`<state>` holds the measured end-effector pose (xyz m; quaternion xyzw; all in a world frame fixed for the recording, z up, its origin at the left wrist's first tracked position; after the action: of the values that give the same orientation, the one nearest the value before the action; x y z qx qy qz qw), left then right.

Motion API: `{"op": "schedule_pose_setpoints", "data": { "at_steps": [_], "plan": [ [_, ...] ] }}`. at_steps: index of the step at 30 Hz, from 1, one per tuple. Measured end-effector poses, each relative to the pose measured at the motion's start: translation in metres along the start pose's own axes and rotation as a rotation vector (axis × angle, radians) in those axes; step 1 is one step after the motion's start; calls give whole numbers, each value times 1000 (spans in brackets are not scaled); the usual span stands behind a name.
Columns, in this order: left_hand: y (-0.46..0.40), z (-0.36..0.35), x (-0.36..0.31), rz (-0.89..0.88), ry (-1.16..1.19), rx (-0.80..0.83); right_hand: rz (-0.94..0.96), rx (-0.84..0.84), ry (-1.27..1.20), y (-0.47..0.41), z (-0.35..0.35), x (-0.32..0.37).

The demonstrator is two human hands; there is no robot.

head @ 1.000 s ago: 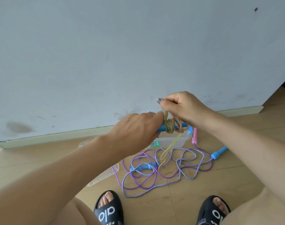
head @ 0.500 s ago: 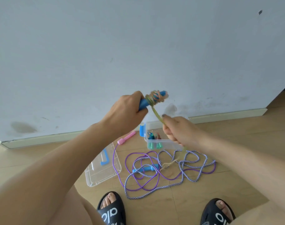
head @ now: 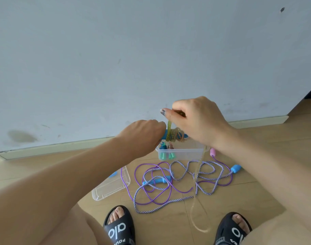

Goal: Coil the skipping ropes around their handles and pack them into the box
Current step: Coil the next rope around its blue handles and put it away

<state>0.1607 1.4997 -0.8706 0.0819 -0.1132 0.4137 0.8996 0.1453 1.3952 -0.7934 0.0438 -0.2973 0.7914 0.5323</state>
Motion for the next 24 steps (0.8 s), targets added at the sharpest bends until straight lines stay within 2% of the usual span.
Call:
{"op": "schedule_pose_setpoints", "data": {
  "at_steps": [5,9,13,16,19,21,24],
  "plan": [
    [8,19,-19,-63,-10,-89,-106,88,-193,-15,-12,-28],
    [20,48,-26,-131,130,-265,-190,200,-388,-16,-29,-41],
    [23,58,1,90,406,-308,-362,241,-680,-3,-46,-48],
    [24,57,15,137,484,-342,-500,308,-565,13,-68,-52],
    [20,47,30,189,472,-321,-579,309,-690,24,-83,-43],
    [15,39,39,243,460,-290,-622,315,-649,31,-81,-36],
    [10,26,54,346,428,-209,-467,340,-422,43,-73,-11]
  ]
}}
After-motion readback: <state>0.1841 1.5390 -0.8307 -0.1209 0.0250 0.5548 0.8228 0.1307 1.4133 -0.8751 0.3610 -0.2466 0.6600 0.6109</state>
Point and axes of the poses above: each hand's wrist, its own y-axis away from the middle knuckle, its own z-axis out of the back of the hand, x = y × z, the point moved 8 cm from there along -y, towards the middle knuckle, and after that the axes turned 7 degrees about -y, right-handed, at the moved point
